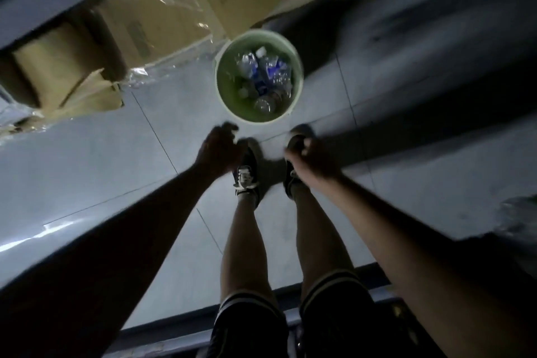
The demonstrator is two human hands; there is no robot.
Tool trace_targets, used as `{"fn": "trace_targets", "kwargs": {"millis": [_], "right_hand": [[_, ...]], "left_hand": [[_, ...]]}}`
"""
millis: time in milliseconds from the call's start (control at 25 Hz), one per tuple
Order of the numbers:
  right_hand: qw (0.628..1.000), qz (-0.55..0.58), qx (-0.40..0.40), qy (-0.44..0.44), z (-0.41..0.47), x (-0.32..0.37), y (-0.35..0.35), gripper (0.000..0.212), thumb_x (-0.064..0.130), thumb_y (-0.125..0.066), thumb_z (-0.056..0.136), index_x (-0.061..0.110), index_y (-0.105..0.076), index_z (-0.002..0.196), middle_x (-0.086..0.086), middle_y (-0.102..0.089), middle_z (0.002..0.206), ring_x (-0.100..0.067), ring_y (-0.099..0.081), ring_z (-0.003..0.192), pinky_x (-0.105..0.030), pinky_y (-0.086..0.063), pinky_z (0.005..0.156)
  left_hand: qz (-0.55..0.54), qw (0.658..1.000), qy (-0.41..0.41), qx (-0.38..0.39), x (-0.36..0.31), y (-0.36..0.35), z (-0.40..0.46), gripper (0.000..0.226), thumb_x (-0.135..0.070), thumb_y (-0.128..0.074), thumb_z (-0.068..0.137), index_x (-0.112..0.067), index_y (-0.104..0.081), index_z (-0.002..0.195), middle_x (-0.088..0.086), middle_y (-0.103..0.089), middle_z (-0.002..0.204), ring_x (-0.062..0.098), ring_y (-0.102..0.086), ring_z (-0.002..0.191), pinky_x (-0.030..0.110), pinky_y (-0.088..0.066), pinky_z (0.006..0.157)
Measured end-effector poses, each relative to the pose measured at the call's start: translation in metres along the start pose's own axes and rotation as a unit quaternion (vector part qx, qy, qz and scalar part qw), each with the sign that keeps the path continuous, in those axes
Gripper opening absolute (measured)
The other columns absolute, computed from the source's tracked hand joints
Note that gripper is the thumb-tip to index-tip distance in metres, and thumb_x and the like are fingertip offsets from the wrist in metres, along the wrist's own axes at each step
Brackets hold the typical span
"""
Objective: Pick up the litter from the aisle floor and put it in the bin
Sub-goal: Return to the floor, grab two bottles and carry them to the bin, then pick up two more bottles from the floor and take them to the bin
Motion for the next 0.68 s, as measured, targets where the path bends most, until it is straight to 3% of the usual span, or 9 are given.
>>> {"fn": "trace_targets", "kwargs": {"millis": [120, 200, 320, 520, 680], "right_hand": [[0.997, -0.053, 0.060, 0.022, -0.077, -0.014, 0.009, 0.065, 0.062, -0.050, 0.096, 0.017, -0.049, 0.143, -0.009, -0.062, 0.139, -0.029, -0.060, 0.125, -0.040, -0.048, 0.103], [0.989, -0.119, 0.071, 0.053, -0.127, -0.017, 0.025, 0.055, 0.057, -0.049, 0.098, 0.018, -0.054, 0.137, -0.009, -0.064, 0.135, -0.029, -0.060, 0.123, -0.038, -0.048, 0.100], [0.961, -0.240, 0.071, 0.118, -0.194, -0.001, 0.050, 0.067, 0.066, -0.038, 0.093, 0.018, -0.055, 0.137, -0.007, -0.062, 0.137, -0.028, -0.058, 0.125, -0.041, -0.049, 0.102], [0.892, -0.411, 0.049, 0.184, -0.272, 0.048, 0.074, 0.055, 0.056, -0.043, 0.101, 0.017, -0.052, 0.138, -0.011, -0.059, 0.138, -0.034, -0.055, 0.127, -0.043, -0.046, 0.103], [0.823, -0.509, 0.021, 0.250, -0.321, 0.083, 0.067, 0.051, 0.059, -0.044, 0.098, 0.023, -0.052, 0.133, -0.005, -0.056, 0.140, -0.028, -0.050, 0.132, -0.043, -0.043, 0.106]], "left_hand": [[-0.001, 0.999, 0.034, 0.024, 0.016, 0.006, -0.084, 0.038, -0.043, -0.056, 0.086, -0.022, -0.063, 0.118, 0.006, -0.068, 0.115, 0.029, -0.065, 0.108, 0.035, -0.052, 0.088], [-0.039, 0.997, 0.067, 0.030, 0.015, 0.017, -0.147, 0.046, -0.050, -0.050, 0.076, -0.027, -0.066, 0.111, 0.002, -0.069, 0.113, 0.028, -0.066, 0.108, 0.035, -0.052, 0.088], [-0.107, 0.988, 0.108, 0.012, 0.010, 0.041, -0.228, 0.061, -0.058, -0.042, 0.064, -0.025, -0.068, 0.108, 0.005, -0.072, 0.111, 0.032, -0.067, 0.105, 0.039, -0.054, 0.089], [-0.175, 0.976, 0.121, -0.049, 0.019, 0.073, -0.321, 0.039, -0.047, -0.053, 0.078, -0.029, -0.067, 0.110, 0.001, -0.072, 0.111, 0.026, -0.067, 0.103, 0.036, -0.054, 0.085], [-0.227, 0.962, 0.123, -0.084, 0.040, 0.069, -0.391, 0.028, -0.037, -0.062, 0.088, -0.026, -0.068, 0.113, -0.002, -0.074, 0.105, 0.024, -0.068, 0.100, 0.034, -0.054, 0.085]]}}
Point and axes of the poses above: each hand's wrist, its own z-axis towards the middle knuckle, its own y-axis out of the back of the hand, x = y × z, the point moved 5 cm from there along z, towards the middle knuckle
